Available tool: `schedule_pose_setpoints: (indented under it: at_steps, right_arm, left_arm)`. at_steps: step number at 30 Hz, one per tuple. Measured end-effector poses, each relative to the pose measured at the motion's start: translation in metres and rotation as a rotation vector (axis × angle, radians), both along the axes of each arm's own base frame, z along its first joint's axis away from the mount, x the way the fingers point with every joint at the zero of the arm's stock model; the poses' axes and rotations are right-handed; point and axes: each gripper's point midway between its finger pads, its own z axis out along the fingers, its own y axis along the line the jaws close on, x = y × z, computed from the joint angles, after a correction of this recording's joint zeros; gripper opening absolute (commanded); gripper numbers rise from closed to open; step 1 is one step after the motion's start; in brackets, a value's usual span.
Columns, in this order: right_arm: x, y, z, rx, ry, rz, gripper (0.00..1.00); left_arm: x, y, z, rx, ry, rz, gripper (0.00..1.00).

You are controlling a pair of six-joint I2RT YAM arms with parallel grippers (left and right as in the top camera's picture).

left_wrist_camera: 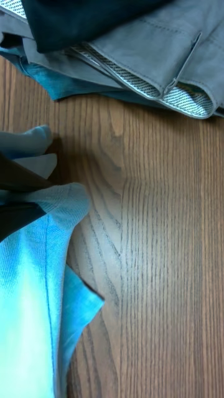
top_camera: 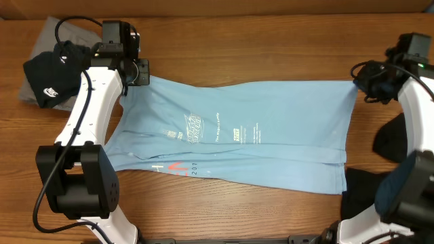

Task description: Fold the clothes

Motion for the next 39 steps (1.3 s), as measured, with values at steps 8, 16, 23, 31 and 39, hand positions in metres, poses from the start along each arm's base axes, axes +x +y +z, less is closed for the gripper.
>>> schedule_pose_setpoints:
  at_steps: [8,16,23,31,39]
  right_arm:
    - [-0.014,0.005,-0.007,0.025,0.065,-0.004,0.04]
    - [-0.096,0.024,-0.013,0.116,0.369,-0.047,0.04]
    - [-0.16,0.016,-0.01,0.036,0.636,-0.117,0.04]
    - [-0.185,0.012,-0.033,-0.011,0.727,-0.136,0.04]
    - [-0.198,0.016,-0.057,-0.001,0.766,-0.144,0.43]
  left_arm:
    - [-0.006,0.002,-0.003,0.007,0.029,0.004,0.05]
    - [-0.062,0.023,-0.022,0.01,0.261,0.109,0.11]
    - [-0.112,0.048,-0.028,-0.008,0.453,0.205,0.09]
    - [-0.134,0.05,-0.028,-0.011,0.542,0.227,0.17]
    - [-0.139,0.056,-0.03,0.028,0.556,0.237,0.38]
